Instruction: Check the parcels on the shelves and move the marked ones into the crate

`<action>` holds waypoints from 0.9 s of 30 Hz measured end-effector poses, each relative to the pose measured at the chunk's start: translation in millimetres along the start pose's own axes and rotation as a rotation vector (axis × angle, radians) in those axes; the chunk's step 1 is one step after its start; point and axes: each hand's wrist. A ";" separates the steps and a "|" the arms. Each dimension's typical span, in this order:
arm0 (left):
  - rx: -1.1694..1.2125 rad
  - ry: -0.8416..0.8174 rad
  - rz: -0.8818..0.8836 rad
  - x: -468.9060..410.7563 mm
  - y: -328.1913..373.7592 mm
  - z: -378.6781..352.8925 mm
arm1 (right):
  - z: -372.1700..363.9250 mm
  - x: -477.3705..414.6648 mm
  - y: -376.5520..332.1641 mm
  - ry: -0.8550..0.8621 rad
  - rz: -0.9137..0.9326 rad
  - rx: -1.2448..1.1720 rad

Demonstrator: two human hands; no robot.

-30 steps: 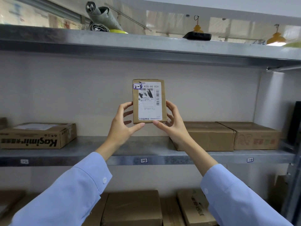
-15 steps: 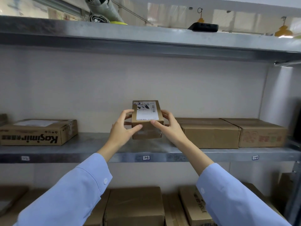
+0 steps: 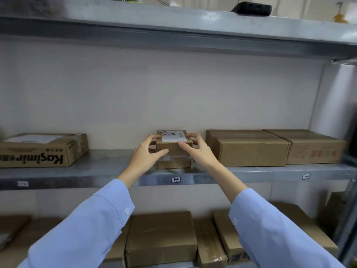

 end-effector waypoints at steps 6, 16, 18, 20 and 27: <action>-0.051 -0.025 -0.004 -3.7 -0.4 5.1 | 3.6 4.9 -7.8 0.084 0.041 0.054; -0.556 0.077 -0.253 -8.7 29.6 1.0 | 57.5 11.1 5.2 0.347 0.291 0.775; -0.594 0.049 -0.277 -9.0 34.9 -13.7 | 70.6 13.1 17.1 0.331 0.272 0.861; -0.616 0.021 -0.309 -8.4 40.8 -32.8 | 87.0 16.1 29.7 0.305 0.243 0.917; -0.598 -0.059 -0.347 -6.0 59.9 -119.4 | 166.6 19.7 84.6 0.245 0.118 0.998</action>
Point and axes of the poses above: each hand's wrist, its own x-axis away from the middle knuckle, its own z-axis out of the back of the hand, y = z × x, and after that the axes turned 15 degrees about x, right-handed
